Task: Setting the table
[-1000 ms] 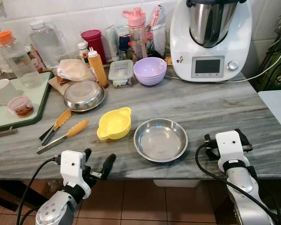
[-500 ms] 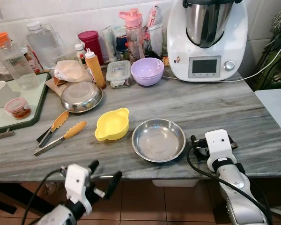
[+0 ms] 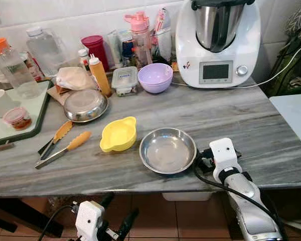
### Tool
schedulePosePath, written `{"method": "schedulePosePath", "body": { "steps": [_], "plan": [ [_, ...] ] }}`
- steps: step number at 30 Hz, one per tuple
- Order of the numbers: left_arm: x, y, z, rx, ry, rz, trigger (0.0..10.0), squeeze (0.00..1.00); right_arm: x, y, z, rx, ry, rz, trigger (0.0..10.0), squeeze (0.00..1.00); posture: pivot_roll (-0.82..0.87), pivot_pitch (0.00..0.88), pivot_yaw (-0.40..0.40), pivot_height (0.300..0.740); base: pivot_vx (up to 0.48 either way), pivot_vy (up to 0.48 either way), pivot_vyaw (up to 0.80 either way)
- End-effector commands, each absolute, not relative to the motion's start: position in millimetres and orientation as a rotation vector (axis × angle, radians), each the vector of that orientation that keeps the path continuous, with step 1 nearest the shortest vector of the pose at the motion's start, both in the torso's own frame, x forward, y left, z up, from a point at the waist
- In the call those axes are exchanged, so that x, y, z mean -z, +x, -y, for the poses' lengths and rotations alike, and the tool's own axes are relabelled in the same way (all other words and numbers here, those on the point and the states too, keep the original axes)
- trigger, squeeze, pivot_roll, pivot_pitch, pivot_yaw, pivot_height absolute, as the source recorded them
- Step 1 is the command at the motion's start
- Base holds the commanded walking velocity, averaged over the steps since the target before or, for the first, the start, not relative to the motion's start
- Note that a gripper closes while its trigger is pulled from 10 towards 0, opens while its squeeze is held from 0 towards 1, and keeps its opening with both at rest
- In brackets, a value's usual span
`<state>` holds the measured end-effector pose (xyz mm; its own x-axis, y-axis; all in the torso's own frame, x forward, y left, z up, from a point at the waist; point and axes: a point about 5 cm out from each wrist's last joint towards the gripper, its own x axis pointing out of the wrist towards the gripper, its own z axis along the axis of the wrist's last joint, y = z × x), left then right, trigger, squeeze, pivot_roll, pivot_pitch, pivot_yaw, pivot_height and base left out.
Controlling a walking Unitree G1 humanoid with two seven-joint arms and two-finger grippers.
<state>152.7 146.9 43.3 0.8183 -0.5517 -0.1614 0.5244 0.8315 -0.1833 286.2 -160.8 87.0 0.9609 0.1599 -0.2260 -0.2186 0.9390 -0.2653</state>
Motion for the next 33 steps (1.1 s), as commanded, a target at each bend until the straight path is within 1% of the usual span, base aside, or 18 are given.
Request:
{"method": "schedulePosePath", "body": {
  "steps": [1, 6, 7, 10, 15, 18, 19, 20, 22, 24, 29, 33],
  "plan": [
    [-45, 155, -154, 0.562, -0.115, -0.207, 10.0, 0.00, -87, 289, 150, -0.245, -0.274, -0.205, 10.0, 0.00, -0.18, 0.016, 0.124, 0.740, 0.000, 0.000, 0.00],
    [-49, 159, -155, 0.543, -0.125, -0.175, 10.0, 0.00, -88, 291, 144, -0.270, -0.261, -0.204, 10.0, 0.00, -0.18, 0.015, 0.123, 0.740, 0.000, 0.000, 0.00],
    [-54, 165, -154, 0.529, -0.119, -0.139, 10.0, 0.00, -88, 291, 142, -0.281, -0.258, -0.200, 10.0, 0.00, -0.18, 0.014, 0.122, 0.740, 0.000, 0.000, 0.00],
    [-60, 172, -155, 0.514, -0.115, -0.104, 10.0, 0.00, -88, 292, 140, -0.285, -0.257, -0.199, 10.0, 0.00, -0.18, 0.013, 0.123, 0.740, 0.000, 0.000, 0.00],
    [-62, 192, -171, 0.408, -0.047, -0.052, 10.0, 0.00, -87, 293, 136, -0.302, -0.253, -0.199, 10.0, 0.00, -0.18, 0.012, 0.121, 0.740, 0.000, 0.000, 0.00],
    [-64, 201, -177, 0.415, -0.019, -0.037, 10.0, 0.00, -88, 293, 135, -0.308, -0.249, -0.195, 10.0, 0.00, -0.18, 0.011, 0.118, 0.740, 0.000, 0.000, 0.00],
    [-70, 216, -184, 0.413, -0.014, -0.034, 10.0, 0.00, -88, 292, 135, -0.309, -0.249, -0.195, 10.0, 0.00, -0.19, 0.012, 0.120, 0.740, 0.000, 0.000, 0.00],
    [-87, 242, -192, 0.413, -0.010, -0.016, 10.0, 0.00, -88, 292, 136, -0.309, -0.250, -0.195, 10.0, 0.00, -0.19, 0.012, 0.120, 0.740, 0.000, 0.000, 0.00],
    [-101, 255, -191, 0.417, -0.005, 0.003, 10.0, 0.00, -88, 291, 137, -0.307, -0.249, -0.194, 10.0, 0.00, -0.20, 0.012, 0.120, 0.740, 0.000, 0.000, 0.00],
    [-109, 256, -190, 0.416, -0.004, 0.020, 10.0, 0.00, -89, 288, 138, -0.307, -0.244, -0.188, 10.0, 0.00, -0.20, 0.012, 0.119, 0.740, 0.000, 0.000, 0.00],
    [-116, 250, -190, 0.381, 0.003, 0.043, 10.0, 0.00, -97, 277, 137, -0.341, -0.211, -0.123, 10.0, 0.00, -0.20, 0.013, 0.114, 0.740, 0.000, 0.000, 0.00],
    [-123, 240, -189, 0.371, 0.005, 0.042, 10.0, 0.00, -106, 262, 135, -0.377, -0.253, -0.047, 10.0, 0.00, -0.19, 0.012, 0.108, 0.740, 0.000, 0.000, 0.00]
  ]
}}
